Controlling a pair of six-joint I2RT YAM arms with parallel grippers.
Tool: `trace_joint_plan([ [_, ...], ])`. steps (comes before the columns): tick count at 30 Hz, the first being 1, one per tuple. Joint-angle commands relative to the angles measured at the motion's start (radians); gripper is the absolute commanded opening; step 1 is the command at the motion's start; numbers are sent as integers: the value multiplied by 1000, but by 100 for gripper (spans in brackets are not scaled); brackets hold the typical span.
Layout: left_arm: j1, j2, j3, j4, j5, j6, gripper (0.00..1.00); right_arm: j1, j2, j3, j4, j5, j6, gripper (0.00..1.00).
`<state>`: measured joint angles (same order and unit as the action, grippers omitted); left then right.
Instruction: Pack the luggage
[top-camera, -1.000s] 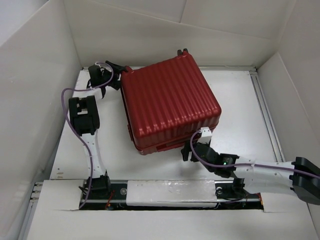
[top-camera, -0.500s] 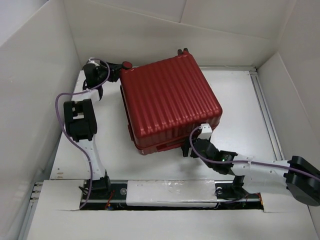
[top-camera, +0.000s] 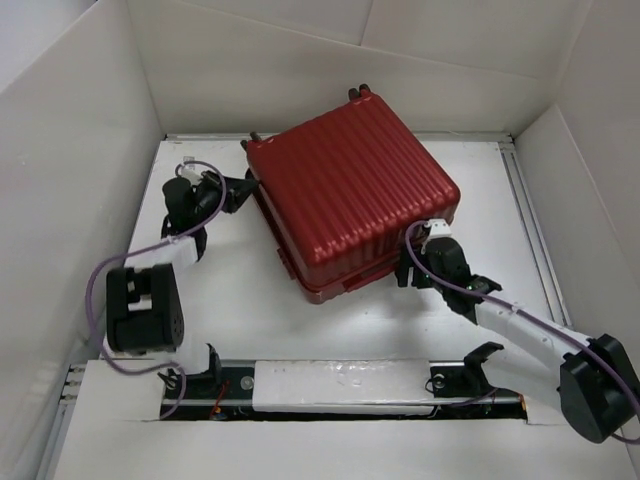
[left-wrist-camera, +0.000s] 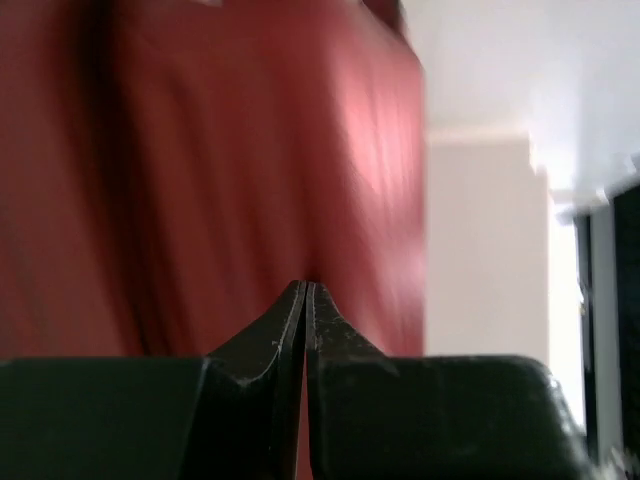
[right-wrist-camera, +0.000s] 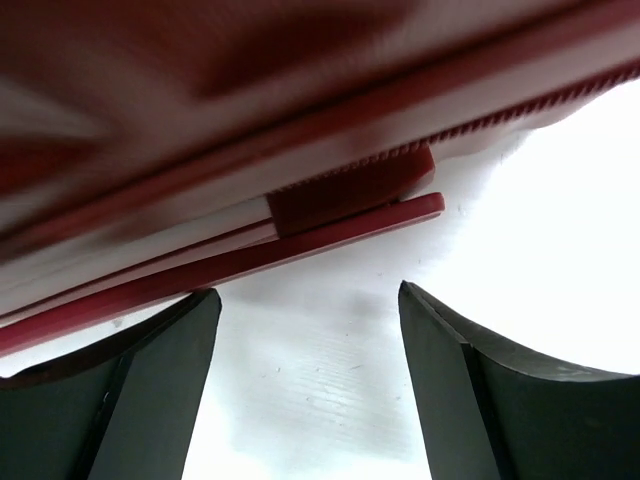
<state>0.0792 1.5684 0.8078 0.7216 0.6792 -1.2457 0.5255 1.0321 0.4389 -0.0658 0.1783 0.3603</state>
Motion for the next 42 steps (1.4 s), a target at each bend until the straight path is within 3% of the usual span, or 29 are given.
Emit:
trace_joint_plan([
  [1, -45, -204, -80, 82, 129, 40, 0, -42, -23, 130, 118, -109, -58, 78],
  [4, -35, -372, -125, -43, 74, 126, 0, -42, -75, 130, 72, -70, -58, 78],
  [5, -26, -408, -125, -164, 41, 156, 4, -51, -101, 130, 57, -57, -44, 78],
  [6, -6, -466, -125, -232, 2, 223, 17, -51, -160, 117, 28, -57, -44, 78],
  [8, 4, -481, -72, -391, -110, 273, 53, -61, -225, 106, -3, -57, -35, 78],
  [9, 13, -469, -46, -422, -130, 291, 80, -61, -254, 106, -20, -80, -35, 78],
  [11, 13, -429, 30, -461, -153, 304, 90, -61, -328, 106, -81, -91, -35, 78],
  [14, 22, -311, 147, -461, -153, 293, 95, -29, -386, 115, -153, -120, -35, 80],
  [17, 22, -159, 290, -487, -153, 284, 96, 8, -400, 103, -184, -120, -35, 90],
  [24, 42, 136, 555, -519, -153, 269, 100, 119, -409, 103, -184, -88, -35, 95],
  [34, 60, 455, 749, -459, -21, 174, 100, 269, -391, 84, -161, 21, 3, 98],
  [36, 60, 475, 758, -363, 23, 117, 100, 280, -380, 84, -151, 21, 3, 99],
  [42, 39, 568, 840, -314, 85, 65, 100, 289, -334, 41, -104, 21, 3, 99],
])
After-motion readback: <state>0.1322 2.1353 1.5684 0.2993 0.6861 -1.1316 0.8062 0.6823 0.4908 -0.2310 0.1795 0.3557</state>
